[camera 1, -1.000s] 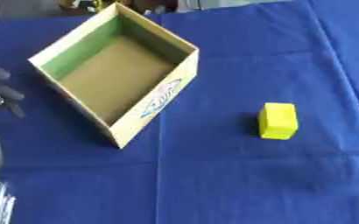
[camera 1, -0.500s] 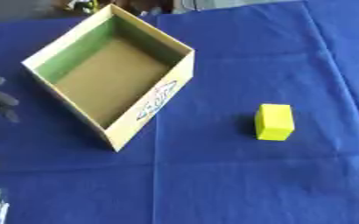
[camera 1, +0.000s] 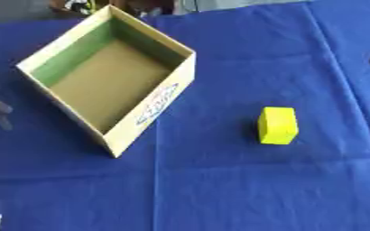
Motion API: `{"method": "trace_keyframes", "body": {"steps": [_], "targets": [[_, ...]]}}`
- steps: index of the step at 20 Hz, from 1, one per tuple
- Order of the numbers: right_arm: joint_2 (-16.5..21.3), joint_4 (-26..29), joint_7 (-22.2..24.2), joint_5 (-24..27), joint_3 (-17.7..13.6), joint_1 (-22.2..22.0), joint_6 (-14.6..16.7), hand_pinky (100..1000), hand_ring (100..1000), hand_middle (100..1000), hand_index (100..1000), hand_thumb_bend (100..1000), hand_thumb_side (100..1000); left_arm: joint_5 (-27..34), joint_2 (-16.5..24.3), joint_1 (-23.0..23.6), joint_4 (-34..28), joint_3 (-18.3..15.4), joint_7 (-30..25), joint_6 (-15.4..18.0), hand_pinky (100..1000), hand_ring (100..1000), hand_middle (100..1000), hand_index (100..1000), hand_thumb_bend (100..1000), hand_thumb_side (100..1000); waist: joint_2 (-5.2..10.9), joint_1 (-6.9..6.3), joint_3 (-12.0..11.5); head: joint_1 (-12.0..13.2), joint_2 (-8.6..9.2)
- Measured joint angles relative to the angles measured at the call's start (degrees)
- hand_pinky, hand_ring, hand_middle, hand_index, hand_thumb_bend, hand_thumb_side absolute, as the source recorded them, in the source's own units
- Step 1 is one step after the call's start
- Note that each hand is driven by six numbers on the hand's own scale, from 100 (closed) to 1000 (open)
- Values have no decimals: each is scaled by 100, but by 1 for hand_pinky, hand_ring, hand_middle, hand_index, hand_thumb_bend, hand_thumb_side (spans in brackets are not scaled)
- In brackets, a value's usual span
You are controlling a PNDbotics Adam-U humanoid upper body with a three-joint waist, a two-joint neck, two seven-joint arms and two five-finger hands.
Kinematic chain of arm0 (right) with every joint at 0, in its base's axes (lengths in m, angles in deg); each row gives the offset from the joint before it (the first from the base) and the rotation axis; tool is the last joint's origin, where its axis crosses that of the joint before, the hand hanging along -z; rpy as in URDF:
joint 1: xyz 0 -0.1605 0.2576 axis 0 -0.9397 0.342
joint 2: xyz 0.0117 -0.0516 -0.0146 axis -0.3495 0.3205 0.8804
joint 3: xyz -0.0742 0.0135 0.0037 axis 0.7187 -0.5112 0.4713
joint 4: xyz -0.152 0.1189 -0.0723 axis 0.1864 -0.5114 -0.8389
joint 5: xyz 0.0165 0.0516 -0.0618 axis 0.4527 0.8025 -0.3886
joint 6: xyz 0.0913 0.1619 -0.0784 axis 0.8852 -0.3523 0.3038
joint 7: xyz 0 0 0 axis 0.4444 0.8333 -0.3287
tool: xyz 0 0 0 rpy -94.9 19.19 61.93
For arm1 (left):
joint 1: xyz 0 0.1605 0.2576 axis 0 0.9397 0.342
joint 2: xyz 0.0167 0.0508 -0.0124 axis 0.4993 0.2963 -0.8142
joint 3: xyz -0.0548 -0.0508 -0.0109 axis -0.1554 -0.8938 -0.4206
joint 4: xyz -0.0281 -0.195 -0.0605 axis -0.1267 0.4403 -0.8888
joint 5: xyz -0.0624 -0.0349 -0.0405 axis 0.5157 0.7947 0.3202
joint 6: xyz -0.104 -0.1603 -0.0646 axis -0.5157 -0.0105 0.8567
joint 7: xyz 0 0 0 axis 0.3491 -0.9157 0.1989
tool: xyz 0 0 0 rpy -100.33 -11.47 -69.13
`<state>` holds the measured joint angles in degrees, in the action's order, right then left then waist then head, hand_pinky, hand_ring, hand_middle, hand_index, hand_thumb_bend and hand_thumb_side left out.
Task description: Pick up objects on the table and place them in the box.
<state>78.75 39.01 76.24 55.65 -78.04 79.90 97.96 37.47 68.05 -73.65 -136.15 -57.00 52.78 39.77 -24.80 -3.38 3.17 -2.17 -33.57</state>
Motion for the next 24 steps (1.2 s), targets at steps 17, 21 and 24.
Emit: {"method": "trace_keyframes", "body": {"steps": [17,21,24], "targets": [[512,27,2264,457,592,995,-417,891,854,848,956,571,804,56,22,6,0,97,-83,-26,263,436,549,632,100,885,63,129,-144,-175,-2],[509,27,2664,654,749,1325,-603,885,854,843,954,567,800,82,22,6,0,102,-103,-42,263,436,549,633,100,884,90,156,-176,-226,-3],[467,28,2936,775,848,1548,-759,885,856,845,957,571,797,102,23,6,0,119,-117,-37,264,436,549,633,100,885,110,160,-211,-259,-4]]}}
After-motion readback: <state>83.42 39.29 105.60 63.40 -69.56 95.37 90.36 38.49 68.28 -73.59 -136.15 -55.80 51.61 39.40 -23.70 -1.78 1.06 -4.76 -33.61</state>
